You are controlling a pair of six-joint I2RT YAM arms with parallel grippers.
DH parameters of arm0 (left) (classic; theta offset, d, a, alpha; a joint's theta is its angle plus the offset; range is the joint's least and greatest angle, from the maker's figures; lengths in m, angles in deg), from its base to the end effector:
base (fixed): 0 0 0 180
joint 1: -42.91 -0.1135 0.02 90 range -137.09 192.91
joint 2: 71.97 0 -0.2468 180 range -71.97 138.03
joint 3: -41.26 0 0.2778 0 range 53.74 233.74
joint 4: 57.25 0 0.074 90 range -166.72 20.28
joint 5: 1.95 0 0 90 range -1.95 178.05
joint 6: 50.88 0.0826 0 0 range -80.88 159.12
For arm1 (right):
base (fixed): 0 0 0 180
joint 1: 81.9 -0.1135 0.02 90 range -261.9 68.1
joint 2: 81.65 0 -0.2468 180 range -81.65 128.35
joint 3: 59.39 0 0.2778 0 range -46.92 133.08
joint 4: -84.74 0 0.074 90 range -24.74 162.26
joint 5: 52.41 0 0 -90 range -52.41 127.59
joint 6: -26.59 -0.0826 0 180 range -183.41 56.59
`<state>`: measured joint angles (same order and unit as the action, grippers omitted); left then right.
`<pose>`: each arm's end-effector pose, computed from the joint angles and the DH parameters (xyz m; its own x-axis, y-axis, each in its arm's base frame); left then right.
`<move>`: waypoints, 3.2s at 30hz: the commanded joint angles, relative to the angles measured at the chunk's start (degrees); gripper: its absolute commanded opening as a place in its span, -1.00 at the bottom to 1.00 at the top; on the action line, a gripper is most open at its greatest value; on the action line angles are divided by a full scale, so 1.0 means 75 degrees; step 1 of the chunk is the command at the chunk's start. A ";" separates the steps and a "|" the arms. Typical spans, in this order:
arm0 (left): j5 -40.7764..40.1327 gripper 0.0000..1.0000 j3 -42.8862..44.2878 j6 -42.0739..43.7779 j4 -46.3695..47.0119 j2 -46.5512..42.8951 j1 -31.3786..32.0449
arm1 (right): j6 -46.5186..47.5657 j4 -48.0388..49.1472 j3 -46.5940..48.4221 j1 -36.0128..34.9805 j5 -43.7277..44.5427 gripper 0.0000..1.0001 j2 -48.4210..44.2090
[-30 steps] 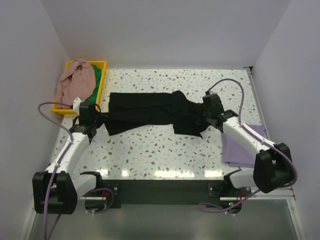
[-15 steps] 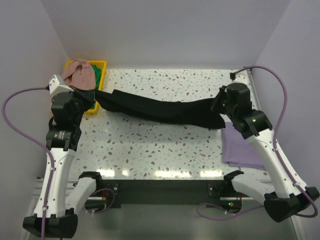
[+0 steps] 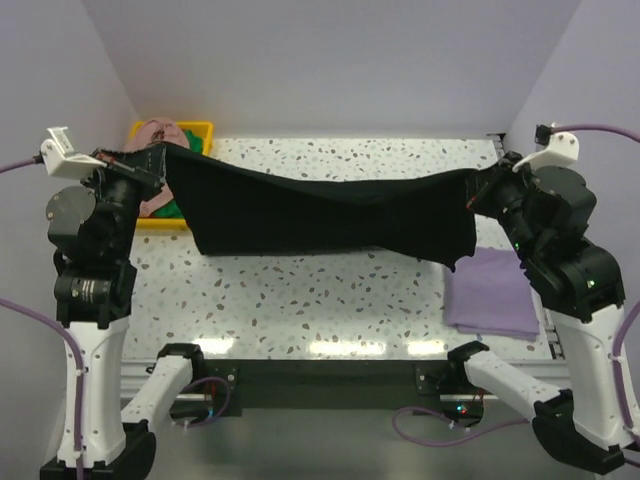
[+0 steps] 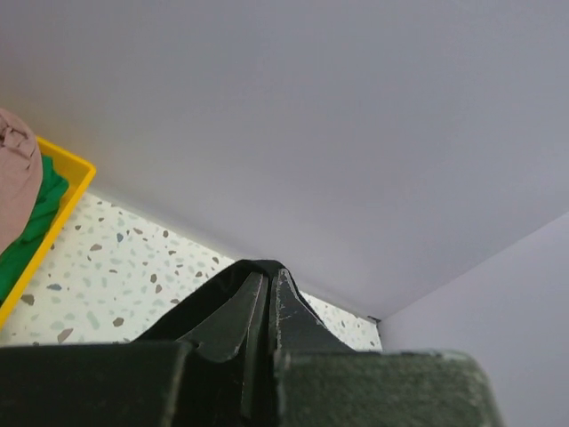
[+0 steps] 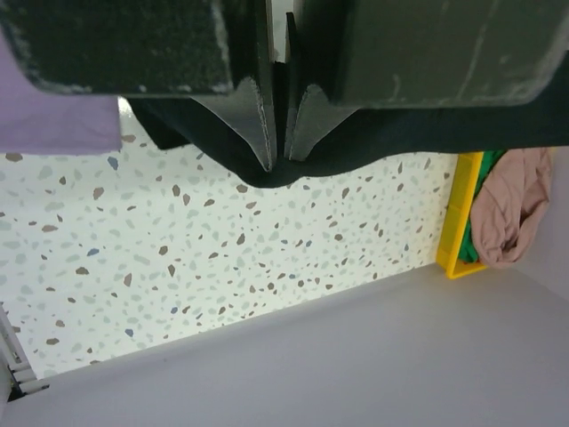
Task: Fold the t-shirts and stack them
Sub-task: Flatten the tshirt out
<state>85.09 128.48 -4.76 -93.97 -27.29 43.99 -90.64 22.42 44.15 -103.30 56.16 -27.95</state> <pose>0.2049 0.0004 0.4907 0.0956 -0.6942 -0.7134 0.0468 0.7191 -0.6934 0.1974 0.0491 0.4918 -0.2047 0.3856 -0.8997 0.0419 0.9217 0.3856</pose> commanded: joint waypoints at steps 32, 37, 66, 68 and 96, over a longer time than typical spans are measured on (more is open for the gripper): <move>0.2269 -1.00 0.4781 -0.0594 0.4534 0.7180 -0.0929 | 0.0503 0.5216 0.2885 0.1612 -0.1749 -1.00 0.5007; 0.2188 -1.00 0.0886 -0.0677 0.5107 0.5508 -0.0929 | -0.0096 0.5275 -0.0449 0.1647 -0.2111 -1.00 0.3649; 0.0431 0.01 -0.6614 -0.1134 0.3245 0.2525 -0.0906 | -0.1338 0.3763 -0.8157 0.1636 -0.2358 0.46 0.0528; 0.0418 0.01 -0.6555 -0.1180 0.3268 0.2795 -0.0906 | -0.1432 0.3880 -0.8193 0.1647 -0.2370 0.44 0.0598; 0.0746 -0.92 -0.6192 -0.1603 0.4288 0.4518 -0.0789 | -0.1913 0.4923 -0.8767 0.1601 -0.2100 0.15 0.1524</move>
<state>90.86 79.65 -16.85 -62.61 6.59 37.81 -103.51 55.31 -20.92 -91.00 39.66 -17.86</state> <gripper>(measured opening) 0.056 0.590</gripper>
